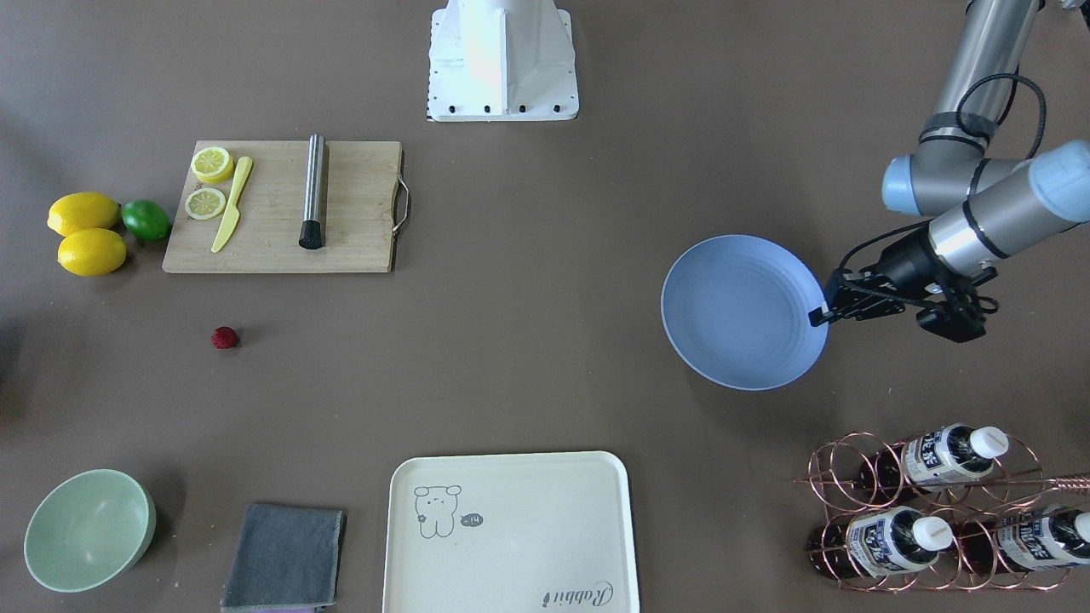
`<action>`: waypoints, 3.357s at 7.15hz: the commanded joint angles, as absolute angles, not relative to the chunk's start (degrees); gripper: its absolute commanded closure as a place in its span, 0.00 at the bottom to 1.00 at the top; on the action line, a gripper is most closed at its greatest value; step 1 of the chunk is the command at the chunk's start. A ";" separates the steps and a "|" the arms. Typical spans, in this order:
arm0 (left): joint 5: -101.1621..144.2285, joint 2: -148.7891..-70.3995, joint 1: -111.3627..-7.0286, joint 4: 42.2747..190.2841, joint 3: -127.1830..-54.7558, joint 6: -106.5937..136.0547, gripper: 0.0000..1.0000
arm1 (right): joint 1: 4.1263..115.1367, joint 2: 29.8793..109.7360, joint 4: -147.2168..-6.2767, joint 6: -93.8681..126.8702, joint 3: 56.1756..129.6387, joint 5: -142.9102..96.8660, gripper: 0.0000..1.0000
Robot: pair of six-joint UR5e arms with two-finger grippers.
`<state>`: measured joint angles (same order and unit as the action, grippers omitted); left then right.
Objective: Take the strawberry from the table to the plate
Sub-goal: 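Push the blue plate with the left gripper toward the table center, then withdraw the left gripper from the plate while the right gripper reaches toward the strawberry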
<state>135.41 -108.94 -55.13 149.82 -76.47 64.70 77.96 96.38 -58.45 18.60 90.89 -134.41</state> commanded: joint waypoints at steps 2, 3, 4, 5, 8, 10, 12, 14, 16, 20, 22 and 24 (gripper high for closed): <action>122.82 -121.53 -43.89 140.54 -76.73 72.30 1.00 | 77.44 96.07 -58.45 21.70 90.97 -134.56 0.00; 119.48 -122.94 -40.81 140.45 -76.73 73.29 1.00 | 77.34 95.98 -58.45 21.71 91.05 -134.56 0.00; 118.14 -123.65 -39.04 140.28 -76.82 73.47 1.00 | 77.34 95.80 -58.45 21.71 91.05 -134.47 0.00; 117.08 -124.10 -37.89 140.27 -76.82 73.48 1.00 | 77.17 95.71 -58.45 21.71 91.05 -134.47 0.00; 115.41 -124.02 -36.92 140.54 -77.34 73.04 0.02 | 76.38 94.93 -58.53 22.32 91.23 -134.39 0.00; 118.89 -120.79 -40.67 140.36 -79.88 72.25 0.02 | 69.83 89.77 -58.62 35.95 92.01 -128.28 0.00; 127.93 -116.22 -49.88 140.36 -81.03 65.09 0.02 | 62.26 82.83 -60.37 48.28 91.50 -123.33 0.00; 134.80 -112.77 -60.50 133.46 -81.21 48.70 0.02 | 55.40 76.84 -64.75 58.31 91.41 -118.15 0.02; 137.80 -109.78 -65.90 129.47 -81.12 37.82 0.02 | 52.04 75.93 -66.36 60.29 91.67 -115.15 0.02; 141.50 -103.10 -80.65 116.25 -81.12 9.15 0.02 | 46.07 76.29 -65.74 64.95 91.58 -110.85 0.06; 141.50 -103.01 -81.21 114.08 -81.12 7.03 0.02 | 45.00 76.73 -65.65 64.95 91.93 -110.74 0.17; 141.50 -103.01 -81.21 114.08 -81.12 7.03 0.02 | 44.56 76.73 -65.57 65.56 91.93 -110.74 0.74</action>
<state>141.50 -103.08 -81.13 114.25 -81.12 7.26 44.83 76.68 -65.60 65.21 91.90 -110.73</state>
